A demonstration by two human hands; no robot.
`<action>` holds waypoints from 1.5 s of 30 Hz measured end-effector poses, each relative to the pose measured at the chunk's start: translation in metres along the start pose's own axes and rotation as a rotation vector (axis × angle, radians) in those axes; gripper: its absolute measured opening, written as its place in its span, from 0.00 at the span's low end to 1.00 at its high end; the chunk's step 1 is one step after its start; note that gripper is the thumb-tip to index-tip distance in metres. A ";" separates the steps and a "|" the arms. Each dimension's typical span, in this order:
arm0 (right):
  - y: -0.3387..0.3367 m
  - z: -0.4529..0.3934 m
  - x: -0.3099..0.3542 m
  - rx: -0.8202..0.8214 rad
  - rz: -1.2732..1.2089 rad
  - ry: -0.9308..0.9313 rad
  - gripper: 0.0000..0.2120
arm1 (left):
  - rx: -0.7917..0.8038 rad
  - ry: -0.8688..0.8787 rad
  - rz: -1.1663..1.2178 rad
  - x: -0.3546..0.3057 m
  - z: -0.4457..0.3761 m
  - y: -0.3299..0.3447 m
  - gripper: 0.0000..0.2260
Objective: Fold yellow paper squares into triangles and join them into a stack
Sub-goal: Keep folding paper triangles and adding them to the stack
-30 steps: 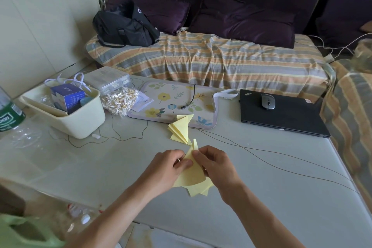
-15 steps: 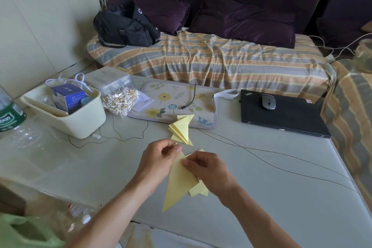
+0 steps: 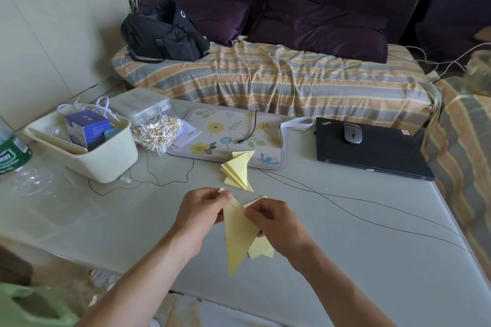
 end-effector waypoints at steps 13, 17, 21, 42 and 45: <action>0.004 0.004 0.004 -0.006 -0.026 -0.075 0.08 | 0.181 0.009 -0.156 -0.001 0.010 0.011 0.05; 0.003 0.003 0.005 -0.010 -0.001 -0.080 0.08 | 0.132 0.025 -0.161 -0.002 0.011 0.011 0.05; -0.001 -0.002 0.003 -0.074 0.038 -0.057 0.07 | 0.020 0.052 -0.151 -0.005 0.007 0.004 0.03; -0.013 0.001 0.009 -0.137 -0.060 -0.083 0.07 | -0.158 0.151 -0.018 -0.009 -0.002 -0.009 0.06; -0.014 0.001 0.007 -0.165 -0.016 -0.085 0.08 | -0.110 0.105 0.023 -0.006 -0.002 -0.007 0.07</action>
Point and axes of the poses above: each hand's wrist, its own z-axis away from the middle knuckle, its own y-axis out of the palm, x = y × z, the point moved 4 cm from there along -z, towards the middle knuckle, and after that the axes turned 1 degree about z, right-handed, at the moved point
